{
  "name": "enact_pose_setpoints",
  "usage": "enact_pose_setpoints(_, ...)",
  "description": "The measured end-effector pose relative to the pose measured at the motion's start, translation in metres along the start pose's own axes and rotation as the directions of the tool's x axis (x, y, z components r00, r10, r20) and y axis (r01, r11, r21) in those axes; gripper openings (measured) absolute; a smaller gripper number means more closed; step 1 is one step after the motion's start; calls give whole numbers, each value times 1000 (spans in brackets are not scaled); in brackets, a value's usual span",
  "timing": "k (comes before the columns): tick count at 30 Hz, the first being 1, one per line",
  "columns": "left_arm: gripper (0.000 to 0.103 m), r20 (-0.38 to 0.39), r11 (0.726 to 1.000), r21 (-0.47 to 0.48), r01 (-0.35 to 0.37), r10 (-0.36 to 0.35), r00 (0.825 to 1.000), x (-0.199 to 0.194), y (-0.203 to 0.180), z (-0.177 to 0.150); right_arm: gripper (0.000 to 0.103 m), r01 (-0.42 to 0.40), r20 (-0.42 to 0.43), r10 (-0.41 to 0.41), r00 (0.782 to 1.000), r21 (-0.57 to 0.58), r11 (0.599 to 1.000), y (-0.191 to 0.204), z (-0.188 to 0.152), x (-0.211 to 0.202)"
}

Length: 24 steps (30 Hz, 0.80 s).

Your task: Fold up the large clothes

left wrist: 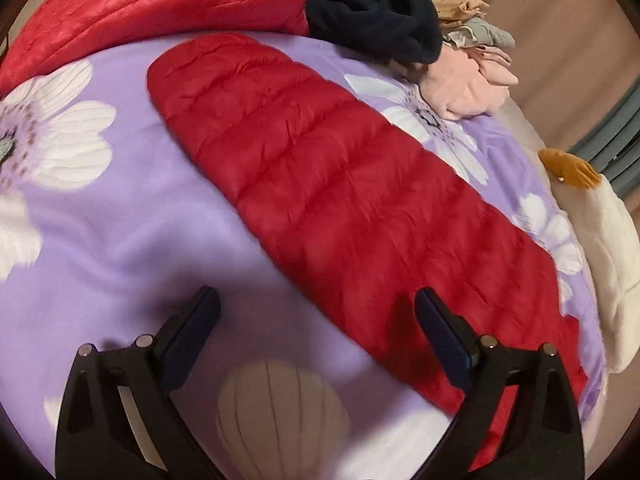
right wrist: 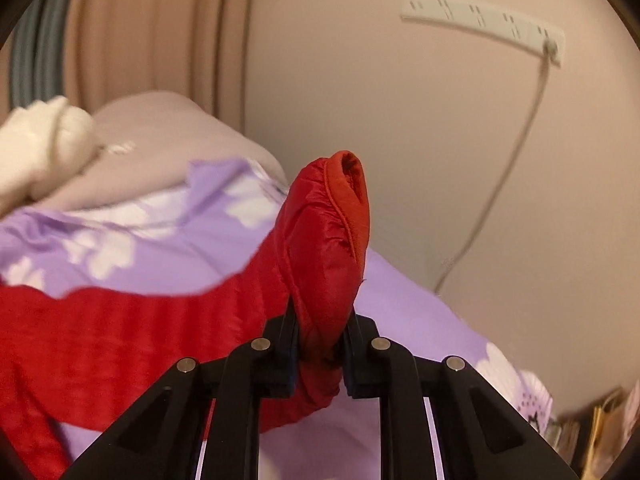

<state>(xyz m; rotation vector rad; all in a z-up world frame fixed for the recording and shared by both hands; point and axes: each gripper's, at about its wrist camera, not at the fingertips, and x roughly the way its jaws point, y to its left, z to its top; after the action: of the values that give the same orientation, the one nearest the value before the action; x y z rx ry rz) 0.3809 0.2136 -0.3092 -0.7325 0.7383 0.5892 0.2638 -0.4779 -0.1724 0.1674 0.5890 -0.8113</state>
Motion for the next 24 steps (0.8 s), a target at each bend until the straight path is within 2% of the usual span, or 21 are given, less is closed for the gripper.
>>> enact_pose_setpoints(3,88,17,996,49,-73,72,997,10,-9,7,18,-37,48,38,998,-29,999,16,5,-23)
enact_pose_setpoints(4,82,32,994,62,-91,89,996,11,-13,10,18,-47,58,49,997,-33,998,24,8,-19)
enact_pose_setpoints(5,65,42,994,52,-99,97,994,12,-13,13,18,-57,67,60,996,-38,998,29,8,-27)
enact_pose_setpoints(6,56,41,995,42,-95,94,995,14,-13,15,18,-73,75,76,994,-42,996,39,10,-29)
enact_pose_setpoints(8,45,37,995,15,-100,99,994,17,-10,21,18,-121,85,125,988,-52,991,57,12,-36)
enact_pose_setpoints(12,28,32,998,4,-64,64,997,22,-6,27,18,-176,111,189,976,-121,977,105,13,-45)
enact_pose_setpoints(14,25,40,999,0,-53,53,998,21,-4,26,18,-223,122,243,962,-156,962,128,13,-58)
enact_pose_setpoints(17,24,52,999,10,-49,48,997,20,-5,27,18,-327,127,353,927,-188,926,170,8,-73)
enact_pose_setpoints(20,24,73,997,39,-73,70,995,20,-7,28,18,-417,91,443,892,-218,883,213,-1,-90)
enact_pose_setpoints(24,23,84,997,33,-69,66,994,21,-5,26,17,-551,22,568,822,-218,806,281,-16,-107)
